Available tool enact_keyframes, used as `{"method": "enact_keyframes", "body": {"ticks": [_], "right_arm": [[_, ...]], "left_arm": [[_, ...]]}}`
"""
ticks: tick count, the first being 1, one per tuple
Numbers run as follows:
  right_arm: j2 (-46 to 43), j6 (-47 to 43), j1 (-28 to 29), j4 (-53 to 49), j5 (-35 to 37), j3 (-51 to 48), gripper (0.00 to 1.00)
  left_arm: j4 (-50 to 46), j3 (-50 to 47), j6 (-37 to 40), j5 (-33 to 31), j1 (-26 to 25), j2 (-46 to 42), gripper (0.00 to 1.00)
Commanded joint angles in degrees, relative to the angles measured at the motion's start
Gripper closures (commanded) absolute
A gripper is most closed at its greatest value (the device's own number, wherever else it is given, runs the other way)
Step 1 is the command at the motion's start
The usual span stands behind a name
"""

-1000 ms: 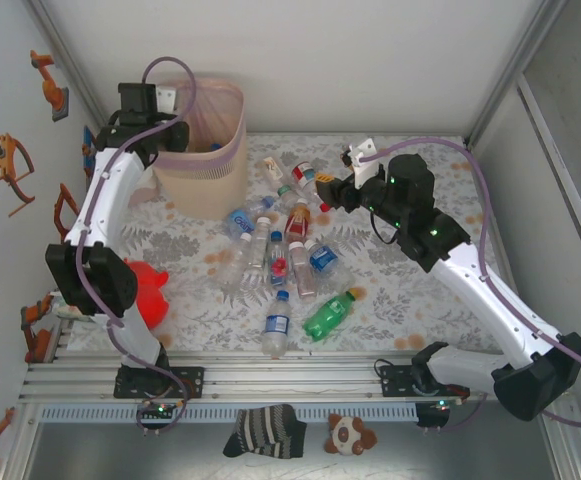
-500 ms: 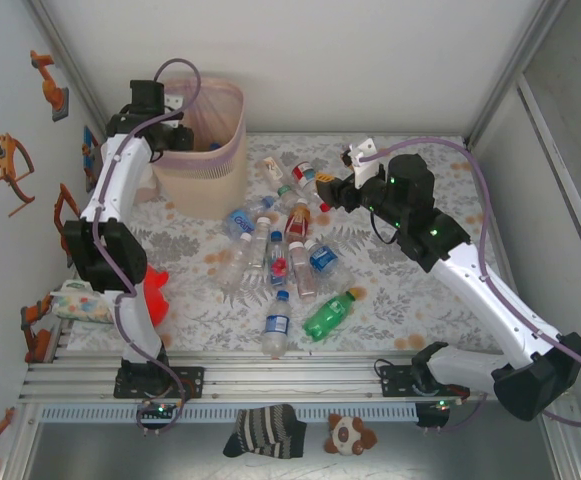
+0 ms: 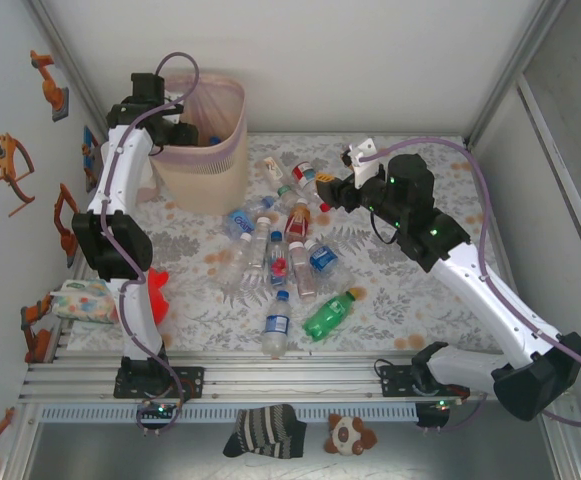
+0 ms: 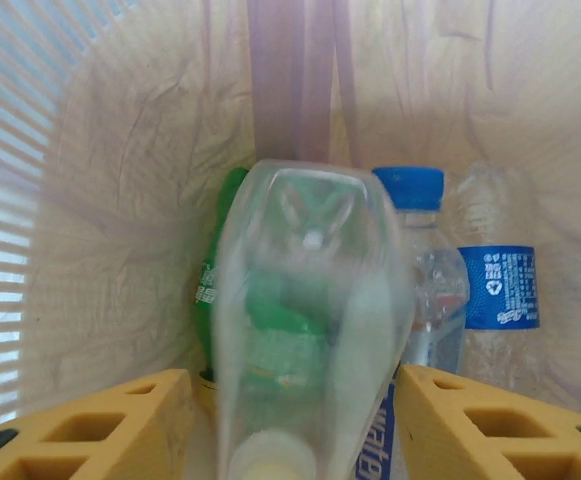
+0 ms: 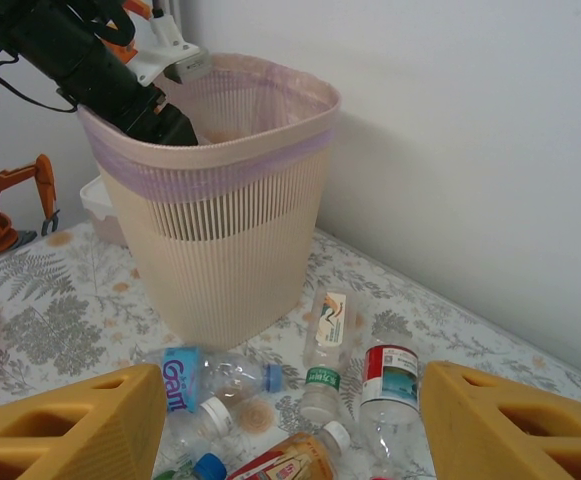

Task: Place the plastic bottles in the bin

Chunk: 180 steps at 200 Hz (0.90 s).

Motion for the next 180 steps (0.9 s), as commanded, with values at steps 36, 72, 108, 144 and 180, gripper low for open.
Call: {"method": "enact_keyframes", "body": {"ticks": [36,72,108,144,180], "right_arm": [[-0.81,0.28,0.24,-0.76,0.86,2.34,0.33],[-1.24,0.4,0.23,-0.81,0.86,2.26,0.33],[-1.45,0.5,0.23,-1.07,0.95,2.29,0.33],[-1.61,0.72,0.25,-1.3,0.94,2.45,0.33],[-1.66,0.72,0.27,-1.7,0.86,2.55,0.34]], "left_arm": [[-2.5,-0.19,-0.05,1.37,0.24,-0.7,0.3],[-1.91,0.31,-0.46,3.01,0.24,-3.35,0.27],[-1.16,0.39,-1.51,5.0,0.24,-6.03,0.26],[-0.55,0.39,-2.12,6.81,0.24,-8.38,0.25],[0.85,-1.05,-3.55,9.15,0.23,-11.6,0.25]]}}
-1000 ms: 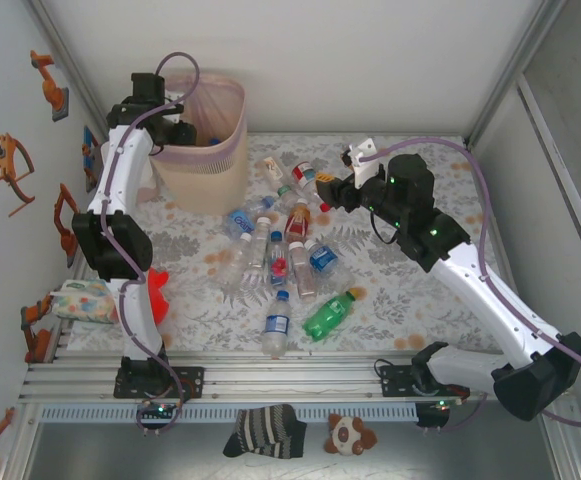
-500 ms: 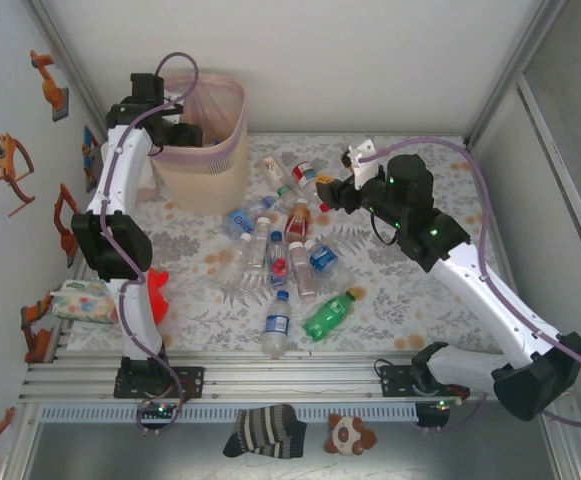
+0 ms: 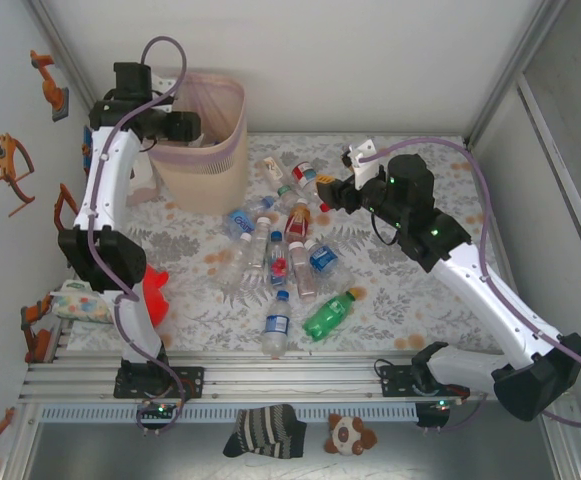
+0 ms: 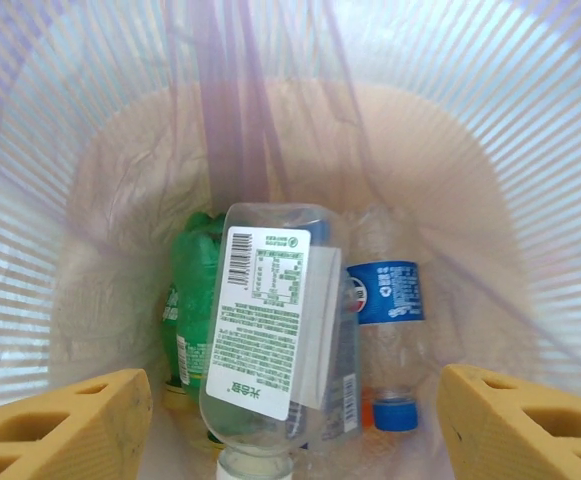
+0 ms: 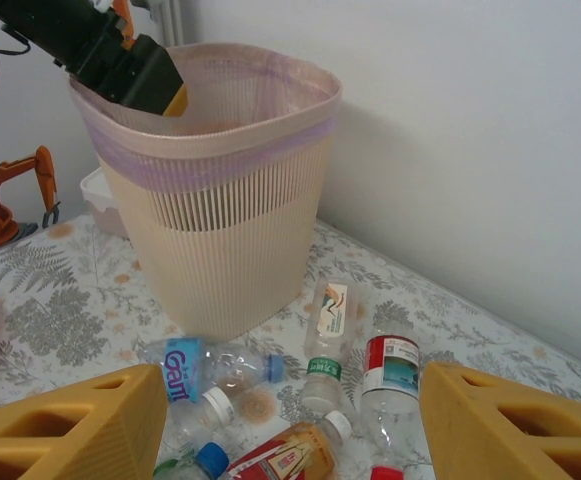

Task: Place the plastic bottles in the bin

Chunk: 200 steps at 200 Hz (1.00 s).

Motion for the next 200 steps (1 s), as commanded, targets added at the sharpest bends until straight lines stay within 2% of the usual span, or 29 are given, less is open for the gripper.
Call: {"method": "enact_keyframes", "body": {"ticks": [1,81,120,157,200], "right_arm": [[-1.48,0.72,0.26,-0.32,0.86,2.26,0.34],[-1.66,2.63,0.36,-5.31,-0.81,2.45,0.34],[-2.03,3.62,0.69,-8.87,-1.07,2.21,0.35],[-0.86,7.05,1.13,-14.3,1.55,2.97,0.37],[-0.45,10.18,1.31,-18.78,0.93,2.27,0.38]], "left_arm": [[1.21,-1.19,-1.78,3.1,0.12,-3.65,0.25],[10.31,-13.78,-7.07,9.43,0.09,-14.86,0.25],[17.29,-24.62,-9.81,11.34,0.09,-22.48,0.25],[22.66,-33.87,-12.39,13.37,-0.09,-28.88,0.25],[27.43,-43.68,-15.37,13.62,-2.37,-35.48,0.25]]}}
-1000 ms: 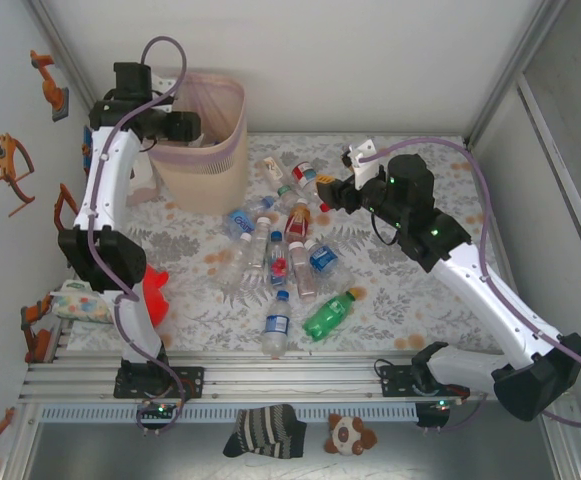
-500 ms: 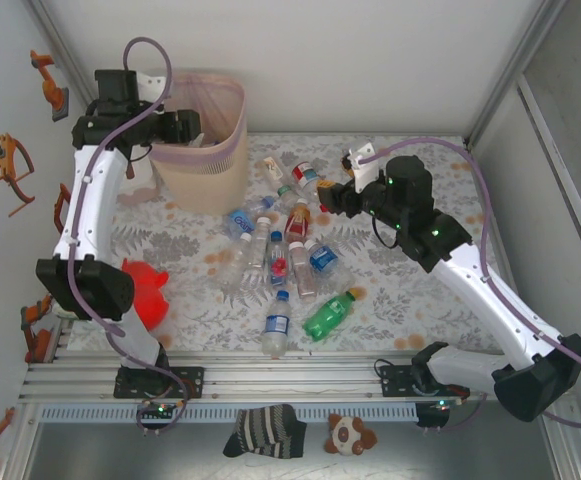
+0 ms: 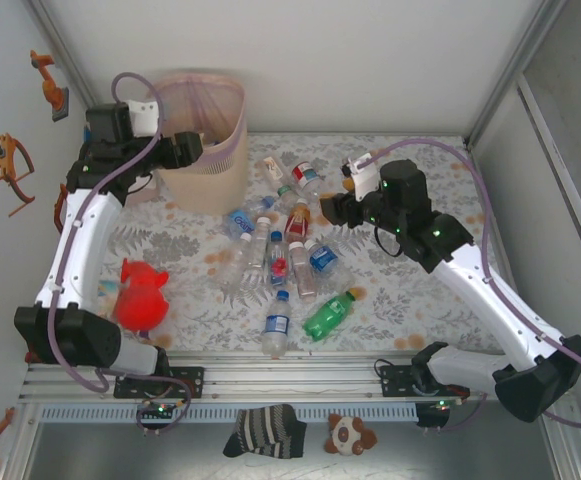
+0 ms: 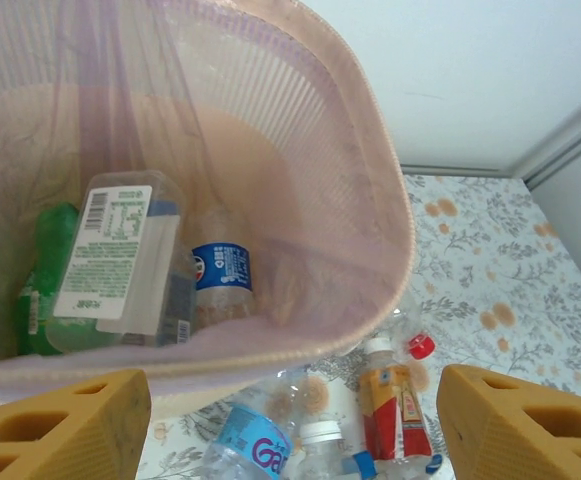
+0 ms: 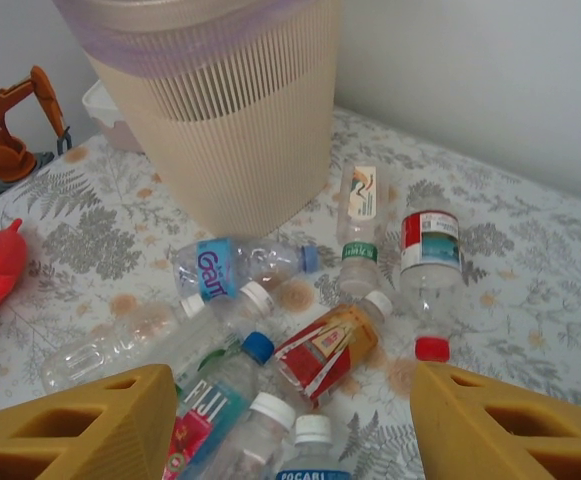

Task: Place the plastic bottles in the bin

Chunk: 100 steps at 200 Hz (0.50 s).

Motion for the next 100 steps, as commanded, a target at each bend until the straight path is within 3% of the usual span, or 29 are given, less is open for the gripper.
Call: {"method": "enact_keyframes", "body": {"ticks": [1,100], "right_arm": [[-0.16,2.91,0.54,-3.89,0.44,1.09,0.38],[2.13,0.47,0.63,-11.25,0.32,-6.29,0.37]], "left_arm": [[4.76,-3.84,-2.92,1.54,-1.72,-3.67,0.25],[4.65,-17.49,-7.59,-9.46,-12.96,-12.41,0.27]]}}
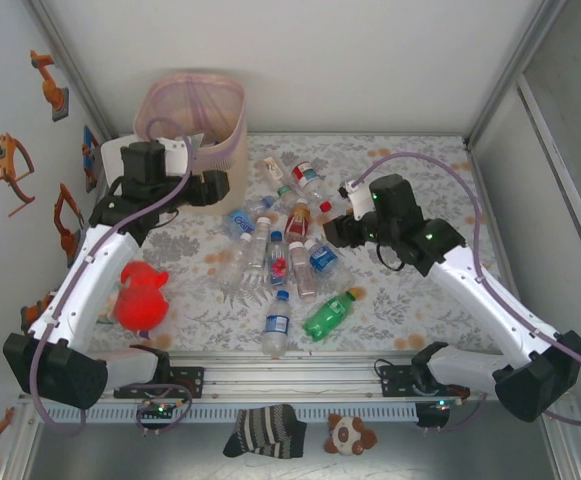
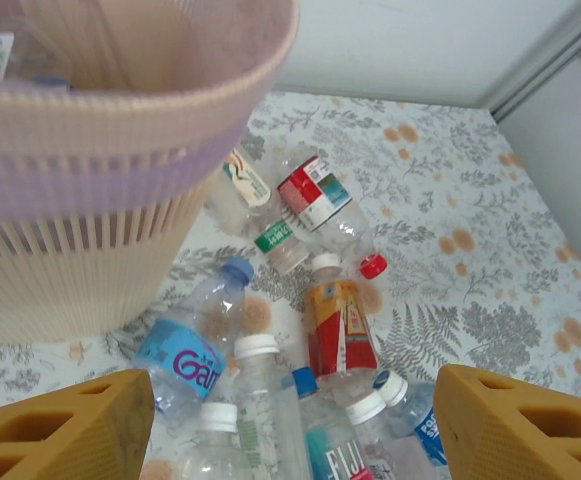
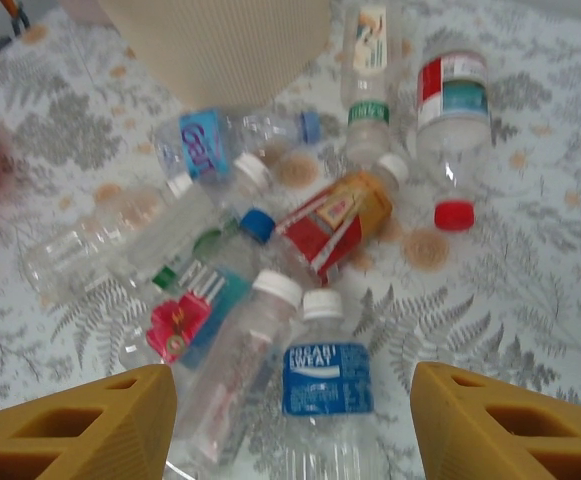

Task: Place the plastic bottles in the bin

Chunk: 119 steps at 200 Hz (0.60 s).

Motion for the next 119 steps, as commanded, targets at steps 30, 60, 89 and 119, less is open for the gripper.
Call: {"method": "enact_keyframes", "body": {"ticks": [30,60,89,119], "right_arm": [[5.85,-0.95,0.41,-2.94,-0.21,-3.18,0.37],[10.67,-0.64,0.41,-2.35,-0.45,-4.76,0.37],[15.57,1.8,0.41,-2.08,0.21,-4.07,0.36],[19.99,4.6,0.5,0.43,0.26,-4.43,0.36]], "left_arm": [[0.75,-2.83,-3.95,-5.06,-3.06,-3.94,0.27],[0.79,-3.45,-4.93,-6.49,-3.99,-5.01,0.27],[0.71,-3.62,-5.82,-7.36,-4.67,-6.02,0.27],[0.06,-3.29,-6.27,-7.53,-4.7,-6.16,0.27]]}}
